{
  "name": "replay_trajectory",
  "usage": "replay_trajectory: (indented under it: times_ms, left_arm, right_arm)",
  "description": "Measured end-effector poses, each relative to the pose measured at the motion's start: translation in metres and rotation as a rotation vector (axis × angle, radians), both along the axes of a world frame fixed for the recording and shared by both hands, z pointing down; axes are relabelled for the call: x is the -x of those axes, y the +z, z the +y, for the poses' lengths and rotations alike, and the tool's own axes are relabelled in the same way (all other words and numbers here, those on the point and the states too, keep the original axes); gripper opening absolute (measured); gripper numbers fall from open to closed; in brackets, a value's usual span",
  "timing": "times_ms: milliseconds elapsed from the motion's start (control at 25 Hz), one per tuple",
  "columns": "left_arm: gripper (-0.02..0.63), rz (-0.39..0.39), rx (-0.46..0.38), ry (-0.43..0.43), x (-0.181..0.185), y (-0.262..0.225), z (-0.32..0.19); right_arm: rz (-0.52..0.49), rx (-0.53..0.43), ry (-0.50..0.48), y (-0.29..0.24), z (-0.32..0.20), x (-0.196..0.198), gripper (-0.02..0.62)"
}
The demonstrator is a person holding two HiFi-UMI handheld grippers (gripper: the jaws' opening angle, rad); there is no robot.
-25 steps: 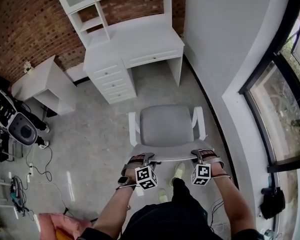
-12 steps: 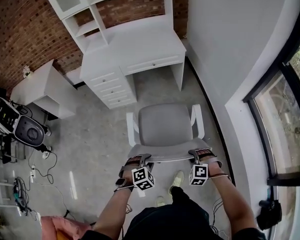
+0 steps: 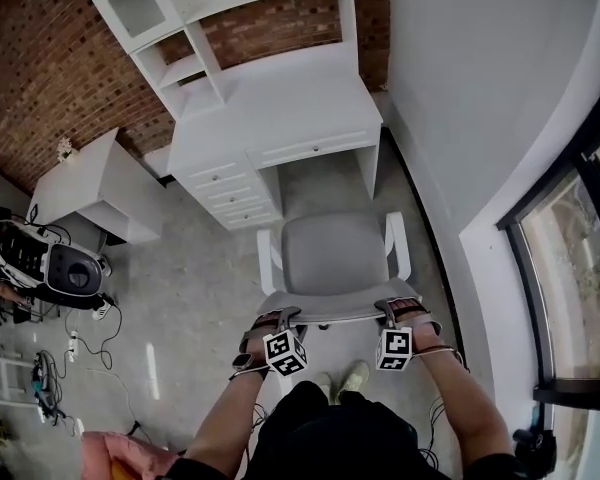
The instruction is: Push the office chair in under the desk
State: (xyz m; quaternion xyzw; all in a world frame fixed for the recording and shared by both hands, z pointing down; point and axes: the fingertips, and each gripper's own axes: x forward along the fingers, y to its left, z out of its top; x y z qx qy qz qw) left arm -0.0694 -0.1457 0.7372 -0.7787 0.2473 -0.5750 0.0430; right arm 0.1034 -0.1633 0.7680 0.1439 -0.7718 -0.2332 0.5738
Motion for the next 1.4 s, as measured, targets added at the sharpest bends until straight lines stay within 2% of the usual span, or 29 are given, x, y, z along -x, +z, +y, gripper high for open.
replay_trajectory:
  times_ms: [440,1040,1400]
  left_arm:
    - [0.146,0.012,-0.039,-0.001,-0.003,-0.001,-0.084]
    - [0.137,0.007,-0.043,0.034,0.013,0.0,-0.209]
    - [0.137,0.009,-0.039,0.016,0.011,0.003,-0.267]
  right_arm:
    - [0.019,0.004,0.002,0.0,-0.09,-0.003,0.095]
    - [0.039,0.006,0.03,0.003,-0.219,0.012,0.097]
    - [0.039,0.01,0.007,0.004,-0.276,0.01,0.098]
